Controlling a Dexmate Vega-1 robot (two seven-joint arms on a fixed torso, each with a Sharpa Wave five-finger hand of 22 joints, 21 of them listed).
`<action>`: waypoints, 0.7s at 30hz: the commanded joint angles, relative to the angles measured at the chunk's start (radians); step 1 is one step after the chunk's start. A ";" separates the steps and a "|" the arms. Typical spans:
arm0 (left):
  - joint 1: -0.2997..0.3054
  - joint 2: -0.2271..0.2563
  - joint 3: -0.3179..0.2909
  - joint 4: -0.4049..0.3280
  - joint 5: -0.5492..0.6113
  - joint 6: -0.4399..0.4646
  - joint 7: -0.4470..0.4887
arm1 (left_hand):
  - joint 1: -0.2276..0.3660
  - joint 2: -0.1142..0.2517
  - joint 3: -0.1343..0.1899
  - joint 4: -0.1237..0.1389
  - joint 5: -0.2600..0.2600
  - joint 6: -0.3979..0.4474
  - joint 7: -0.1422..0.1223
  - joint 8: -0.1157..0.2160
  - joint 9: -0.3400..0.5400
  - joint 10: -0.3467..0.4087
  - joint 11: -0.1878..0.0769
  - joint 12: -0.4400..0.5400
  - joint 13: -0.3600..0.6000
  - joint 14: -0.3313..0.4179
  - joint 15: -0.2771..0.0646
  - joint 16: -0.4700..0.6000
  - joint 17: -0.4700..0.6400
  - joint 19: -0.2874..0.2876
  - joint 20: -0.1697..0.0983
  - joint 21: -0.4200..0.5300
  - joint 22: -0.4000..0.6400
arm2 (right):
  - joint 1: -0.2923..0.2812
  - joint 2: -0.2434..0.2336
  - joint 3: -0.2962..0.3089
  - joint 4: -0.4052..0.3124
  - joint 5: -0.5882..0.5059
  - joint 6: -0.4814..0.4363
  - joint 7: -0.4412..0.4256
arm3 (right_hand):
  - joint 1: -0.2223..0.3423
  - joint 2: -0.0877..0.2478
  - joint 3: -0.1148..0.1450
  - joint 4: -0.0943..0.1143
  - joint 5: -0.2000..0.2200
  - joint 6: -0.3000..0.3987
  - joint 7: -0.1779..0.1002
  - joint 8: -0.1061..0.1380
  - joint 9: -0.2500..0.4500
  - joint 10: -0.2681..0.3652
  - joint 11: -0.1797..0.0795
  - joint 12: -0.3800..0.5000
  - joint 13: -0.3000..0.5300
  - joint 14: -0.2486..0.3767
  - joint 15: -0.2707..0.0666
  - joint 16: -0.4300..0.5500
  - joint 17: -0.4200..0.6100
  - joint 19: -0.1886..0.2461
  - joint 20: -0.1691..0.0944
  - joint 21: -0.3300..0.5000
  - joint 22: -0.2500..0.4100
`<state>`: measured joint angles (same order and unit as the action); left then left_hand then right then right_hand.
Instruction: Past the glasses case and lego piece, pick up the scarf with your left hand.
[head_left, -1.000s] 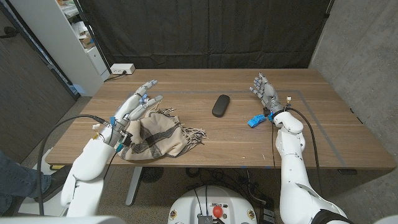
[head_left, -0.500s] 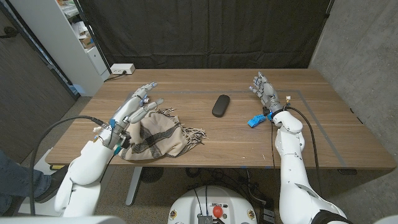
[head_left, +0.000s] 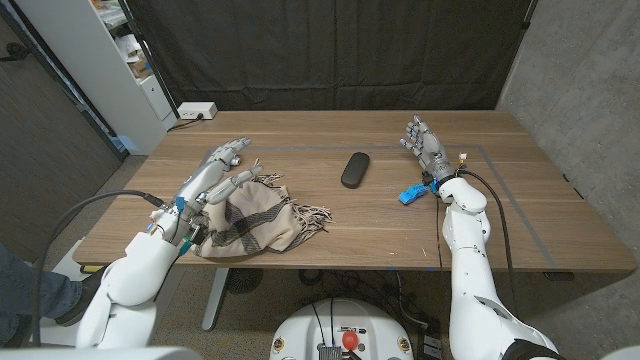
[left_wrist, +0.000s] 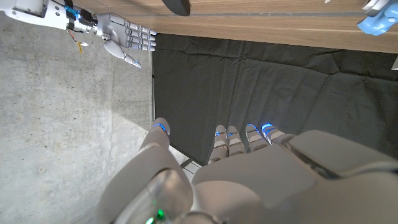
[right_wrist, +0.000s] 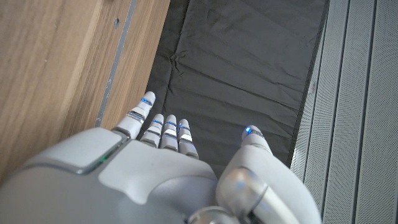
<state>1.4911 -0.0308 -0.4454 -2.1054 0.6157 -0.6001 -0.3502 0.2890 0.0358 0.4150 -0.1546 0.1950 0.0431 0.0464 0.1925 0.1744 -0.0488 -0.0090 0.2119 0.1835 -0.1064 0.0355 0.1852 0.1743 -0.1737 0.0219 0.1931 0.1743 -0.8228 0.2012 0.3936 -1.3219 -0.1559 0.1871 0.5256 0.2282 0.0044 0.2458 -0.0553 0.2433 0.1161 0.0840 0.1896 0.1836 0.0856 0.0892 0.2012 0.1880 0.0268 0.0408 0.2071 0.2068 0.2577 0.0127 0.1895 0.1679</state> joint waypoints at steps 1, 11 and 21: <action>0.032 -0.006 -0.010 -0.035 0.067 0.009 0.037 | 0.016 -0.001 0.003 -0.007 0.002 0.009 -0.003 0.004 0.005 0.001 -0.004 -0.002 0.006 0.001 0.001 0.001 0.002 -0.003 0.011 0.002 0.002 | -0.013 0.005 -0.007 -0.020 -0.005 -0.013 -0.001 | -0.001 0.008 0.000 -0.004 0.008 0.004 -0.002 0.006 0.005 0.011 0.003 -0.004 0.003 0.004 0.003 0.000 0.003 0.007 -0.013 0.004 0.003; 0.051 -0.009 -0.013 -0.055 0.118 0.019 0.065 | 0.024 -0.002 0.004 -0.009 0.002 0.011 -0.005 0.004 0.005 0.001 -0.005 -0.003 0.006 0.001 -0.001 0.001 0.002 -0.002 0.014 0.002 0.002 | -0.021 0.008 -0.013 -0.030 -0.009 -0.011 -0.006 | -0.001 0.011 0.000 -0.006 0.008 0.004 0.000 0.006 0.005 0.023 0.000 0.000 0.003 0.021 -0.002 0.006 0.003 0.028 -0.010 0.010 0.003; 0.081 -0.023 -0.014 -0.089 0.202 0.030 0.123 | 0.031 -0.004 0.005 -0.010 0.003 0.010 -0.006 0.003 0.005 0.003 -0.006 -0.002 0.007 0.001 -0.002 0.000 0.002 -0.003 0.016 0.002 0.003 | -0.022 0.009 -0.014 -0.020 -0.002 -0.007 -0.003 | 0.000 0.011 0.000 -0.008 0.009 0.003 -0.001 0.006 0.005 0.020 0.003 -0.002 0.003 0.022 0.000 0.006 0.003 0.030 -0.011 0.010 0.003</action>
<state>1.5457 -0.0441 -0.4583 -2.1646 0.7436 -0.5824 -0.2741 0.3091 0.0314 0.4191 -0.1586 0.1950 0.0485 0.0408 0.1925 0.1744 -0.0489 -0.0090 0.2119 0.1887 -0.1064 0.0355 0.1852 0.1743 -0.1738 0.0323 0.1931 0.1743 -0.8416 0.2082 0.3821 -1.3458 -0.1626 0.1774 0.5217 0.2282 0.0044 0.2431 -0.0580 0.2479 0.1161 0.0840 0.1896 0.1836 0.1021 0.0946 0.2012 0.1880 0.0379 0.0409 0.2078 0.2067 0.2779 0.0000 0.1973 0.1679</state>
